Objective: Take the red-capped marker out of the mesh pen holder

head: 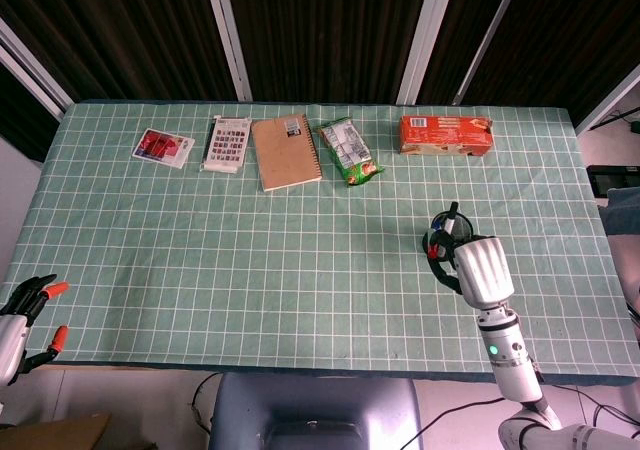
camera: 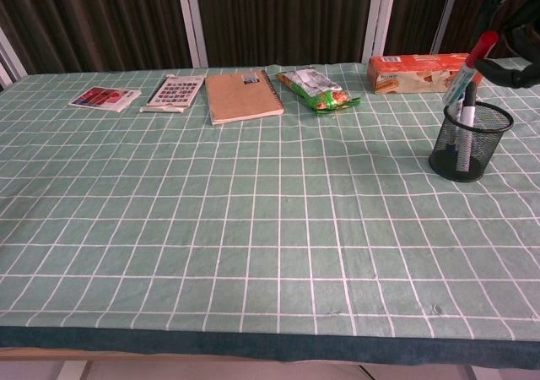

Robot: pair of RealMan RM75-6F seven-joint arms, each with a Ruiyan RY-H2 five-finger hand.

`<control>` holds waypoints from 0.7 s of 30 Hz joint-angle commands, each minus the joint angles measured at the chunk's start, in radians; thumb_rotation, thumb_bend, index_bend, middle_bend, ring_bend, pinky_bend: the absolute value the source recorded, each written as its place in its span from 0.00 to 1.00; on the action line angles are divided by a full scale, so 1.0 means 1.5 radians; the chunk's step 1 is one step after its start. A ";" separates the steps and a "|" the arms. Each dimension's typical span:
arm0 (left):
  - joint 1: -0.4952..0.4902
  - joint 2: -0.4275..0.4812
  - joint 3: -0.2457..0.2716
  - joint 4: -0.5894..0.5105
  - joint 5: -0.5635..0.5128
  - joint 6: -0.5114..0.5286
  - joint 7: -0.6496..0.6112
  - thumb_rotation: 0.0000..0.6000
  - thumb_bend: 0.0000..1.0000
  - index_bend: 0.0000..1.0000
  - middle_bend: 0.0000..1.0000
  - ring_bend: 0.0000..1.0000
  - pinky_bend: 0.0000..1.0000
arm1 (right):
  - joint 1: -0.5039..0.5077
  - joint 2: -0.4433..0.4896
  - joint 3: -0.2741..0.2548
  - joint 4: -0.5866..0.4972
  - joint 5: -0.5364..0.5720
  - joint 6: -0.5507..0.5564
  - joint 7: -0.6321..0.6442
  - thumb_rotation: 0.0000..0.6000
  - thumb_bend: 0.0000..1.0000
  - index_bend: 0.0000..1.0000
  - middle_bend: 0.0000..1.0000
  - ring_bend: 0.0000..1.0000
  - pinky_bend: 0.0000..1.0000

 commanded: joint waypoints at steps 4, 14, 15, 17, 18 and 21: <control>0.000 0.000 0.000 0.000 0.001 0.001 -0.001 1.00 0.44 0.22 0.10 0.08 0.35 | -0.002 0.024 -0.013 -0.066 0.000 -0.022 -0.062 1.00 0.80 0.76 0.96 1.00 1.00; 0.000 0.001 0.000 0.001 -0.003 -0.002 -0.005 1.00 0.44 0.22 0.10 0.08 0.35 | -0.006 0.024 -0.055 -0.093 0.098 -0.120 -0.169 1.00 0.81 0.76 0.96 1.00 1.00; 0.000 0.001 0.000 0.001 -0.003 -0.001 -0.005 1.00 0.44 0.22 0.11 0.08 0.35 | -0.007 0.021 -0.056 -0.091 0.107 -0.124 -0.179 1.00 0.81 0.76 0.96 1.00 1.00; 0.001 0.001 0.000 0.000 -0.002 -0.001 -0.005 1.00 0.44 0.22 0.11 0.08 0.35 | -0.006 0.011 -0.055 -0.080 0.127 -0.132 -0.195 1.00 0.82 0.76 0.96 1.00 1.00; 0.001 0.001 0.000 0.000 -0.002 -0.001 -0.005 1.00 0.44 0.22 0.11 0.08 0.35 | -0.005 0.007 -0.054 -0.073 0.137 -0.137 -0.200 1.00 0.82 0.76 0.96 1.00 1.00; 0.000 0.001 0.000 0.000 -0.002 -0.001 -0.004 1.00 0.44 0.22 0.10 0.08 0.35 | 0.001 -0.007 -0.050 -0.048 0.174 -0.162 -0.207 1.00 0.82 0.76 0.96 1.00 1.00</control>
